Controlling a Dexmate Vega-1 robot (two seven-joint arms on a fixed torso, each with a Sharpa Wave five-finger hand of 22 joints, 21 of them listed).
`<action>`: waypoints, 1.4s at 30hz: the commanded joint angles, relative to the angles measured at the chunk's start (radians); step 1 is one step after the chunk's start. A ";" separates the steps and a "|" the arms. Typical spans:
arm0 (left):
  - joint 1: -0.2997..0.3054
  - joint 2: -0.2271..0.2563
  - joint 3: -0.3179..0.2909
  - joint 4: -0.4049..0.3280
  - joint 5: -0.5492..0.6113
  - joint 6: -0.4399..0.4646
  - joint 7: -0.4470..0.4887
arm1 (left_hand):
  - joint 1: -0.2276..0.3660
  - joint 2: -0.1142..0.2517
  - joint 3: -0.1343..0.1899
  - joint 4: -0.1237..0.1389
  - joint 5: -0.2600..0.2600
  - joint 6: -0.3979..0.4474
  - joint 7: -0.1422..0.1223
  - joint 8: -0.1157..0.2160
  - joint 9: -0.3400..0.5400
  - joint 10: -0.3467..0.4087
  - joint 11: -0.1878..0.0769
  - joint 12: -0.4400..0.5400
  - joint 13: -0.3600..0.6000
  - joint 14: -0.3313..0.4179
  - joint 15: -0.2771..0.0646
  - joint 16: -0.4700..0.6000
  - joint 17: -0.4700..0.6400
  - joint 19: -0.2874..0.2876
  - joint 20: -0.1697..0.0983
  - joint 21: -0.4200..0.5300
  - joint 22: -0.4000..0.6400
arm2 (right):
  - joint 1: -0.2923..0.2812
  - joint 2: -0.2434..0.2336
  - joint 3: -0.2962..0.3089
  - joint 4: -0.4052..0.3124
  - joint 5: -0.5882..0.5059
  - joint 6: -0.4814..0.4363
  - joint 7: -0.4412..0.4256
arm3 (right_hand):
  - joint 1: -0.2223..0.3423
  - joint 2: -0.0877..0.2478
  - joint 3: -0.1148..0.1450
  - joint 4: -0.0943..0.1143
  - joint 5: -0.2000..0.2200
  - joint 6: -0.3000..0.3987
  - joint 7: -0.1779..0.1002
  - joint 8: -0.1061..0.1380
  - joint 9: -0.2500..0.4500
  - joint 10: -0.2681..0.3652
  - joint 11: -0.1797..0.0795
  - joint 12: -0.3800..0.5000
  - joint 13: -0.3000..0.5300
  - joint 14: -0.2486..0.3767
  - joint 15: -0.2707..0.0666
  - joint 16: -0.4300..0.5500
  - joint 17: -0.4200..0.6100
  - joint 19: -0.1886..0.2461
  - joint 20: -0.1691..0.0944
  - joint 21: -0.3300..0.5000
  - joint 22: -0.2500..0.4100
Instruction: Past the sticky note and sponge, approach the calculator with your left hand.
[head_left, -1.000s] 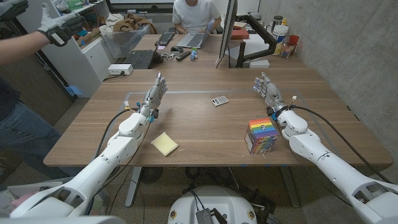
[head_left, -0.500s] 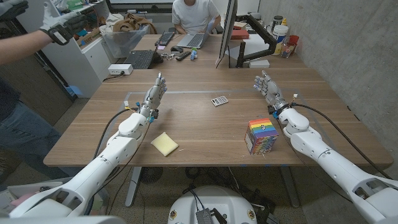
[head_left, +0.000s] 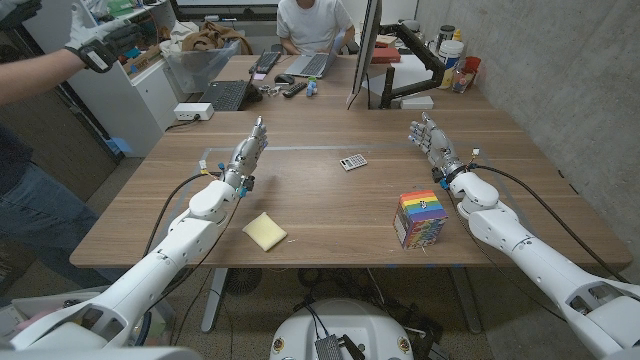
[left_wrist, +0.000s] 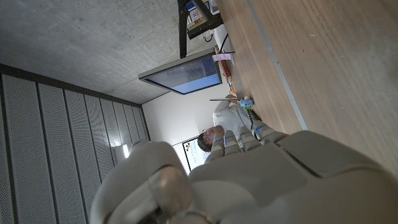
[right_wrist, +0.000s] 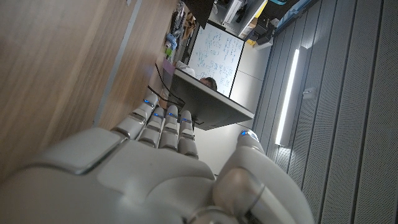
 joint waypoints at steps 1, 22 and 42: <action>0.008 0.051 0.004 -0.065 0.048 0.047 0.039 | 0.021 0.005 0.000 -0.012 0.010 0.001 -0.007 0.003 0.006 -0.004 -0.001 -0.006 0.004 -0.002 0.004 -0.005 0.002 -0.018 -0.020 -0.005 0.003 | 0.004 -0.003 -0.001 0.003 -0.001 0.001 0.003 | 0.005 0.003 0.002 -0.003 0.006 0.011 0.005 0.009 0.006 0.006 -0.002 0.007 0.002 0.007 -0.001 0.009 0.004 0.011 -0.009 0.008 0.005; -0.026 0.094 0.040 -0.111 0.161 0.092 0.085 | 0.120 0.054 0.048 -0.055 0.008 0.012 -0.068 0.005 0.009 -0.001 -0.043 -0.006 0.005 -0.008 -0.021 -0.007 0.002 -0.030 0.021 -0.004 0.006 | 0.007 -0.006 -0.002 0.011 -0.002 0.003 0.005 | 0.005 0.003 0.001 -0.004 0.006 0.013 0.009 0.008 0.006 0.009 0.001 0.006 0.002 0.008 0.001 0.007 0.004 0.010 -0.007 0.008 0.005; -0.070 0.128 0.067 -0.151 0.247 0.156 0.109 | 0.160 0.059 0.066 -0.073 0.000 0.038 -0.091 0.013 0.010 0.013 -0.041 -0.003 0.005 0.002 -0.024 -0.004 0.002 -0.032 0.020 -0.002 0.007 | 0.012 0.001 0.001 0.020 0.005 0.009 0.012 | 0.005 0.004 0.000 -0.005 0.006 0.014 0.010 0.007 0.006 0.010 0.002 0.005 0.002 0.009 0.002 0.006 0.004 0.010 -0.006 0.007 0.005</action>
